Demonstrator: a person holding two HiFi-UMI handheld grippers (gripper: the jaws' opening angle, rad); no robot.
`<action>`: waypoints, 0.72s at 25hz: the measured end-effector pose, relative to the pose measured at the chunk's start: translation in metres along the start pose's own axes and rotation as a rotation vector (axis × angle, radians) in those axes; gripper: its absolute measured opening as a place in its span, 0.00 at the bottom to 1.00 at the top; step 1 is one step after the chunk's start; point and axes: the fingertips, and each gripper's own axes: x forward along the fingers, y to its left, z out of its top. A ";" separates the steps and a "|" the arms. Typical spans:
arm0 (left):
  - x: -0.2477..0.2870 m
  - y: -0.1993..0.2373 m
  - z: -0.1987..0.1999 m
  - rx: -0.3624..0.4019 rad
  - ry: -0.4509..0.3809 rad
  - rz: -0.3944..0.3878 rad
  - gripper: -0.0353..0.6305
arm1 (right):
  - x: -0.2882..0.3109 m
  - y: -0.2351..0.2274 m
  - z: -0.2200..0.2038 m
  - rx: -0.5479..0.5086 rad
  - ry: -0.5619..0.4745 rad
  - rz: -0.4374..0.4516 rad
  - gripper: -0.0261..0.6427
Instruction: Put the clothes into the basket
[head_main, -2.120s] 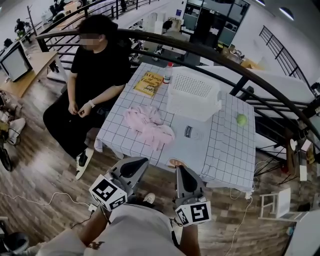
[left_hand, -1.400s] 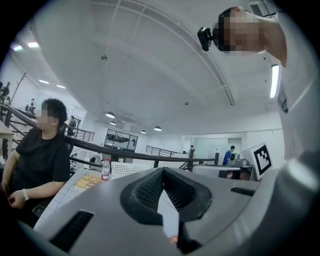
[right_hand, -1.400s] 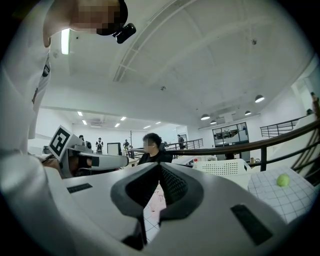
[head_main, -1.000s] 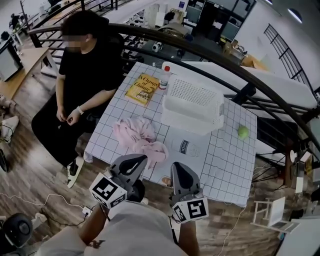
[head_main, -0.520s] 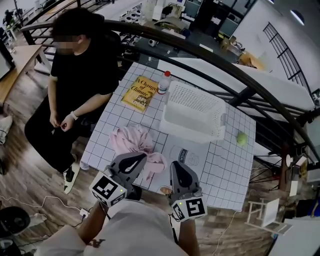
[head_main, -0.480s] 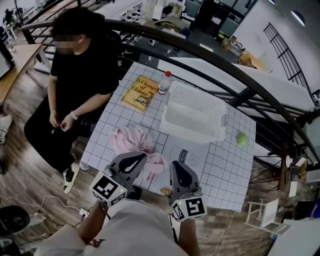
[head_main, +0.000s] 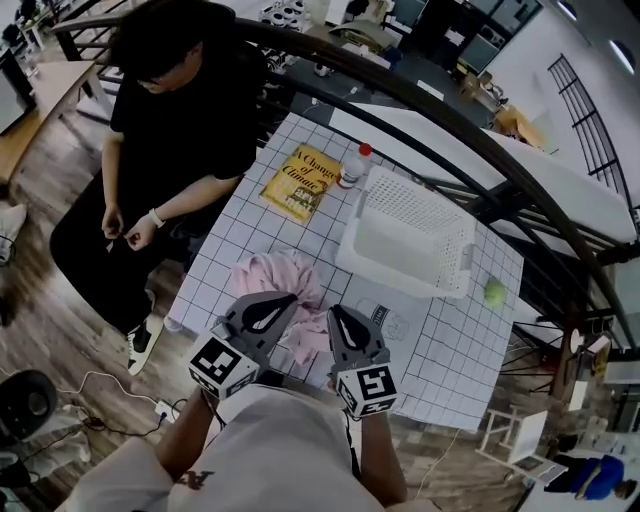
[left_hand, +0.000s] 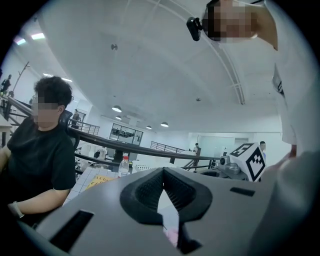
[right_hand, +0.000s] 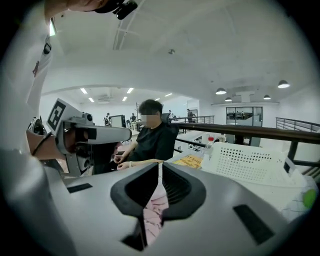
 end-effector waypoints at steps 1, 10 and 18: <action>0.000 0.003 0.000 0.002 0.004 0.004 0.06 | 0.006 0.002 -0.002 -0.003 0.012 0.014 0.07; -0.021 0.026 -0.018 -0.036 0.038 0.115 0.06 | 0.060 0.027 -0.040 -0.075 0.147 0.182 0.12; -0.047 0.034 -0.023 -0.055 0.020 0.266 0.06 | 0.080 0.057 -0.107 -0.268 0.386 0.397 0.37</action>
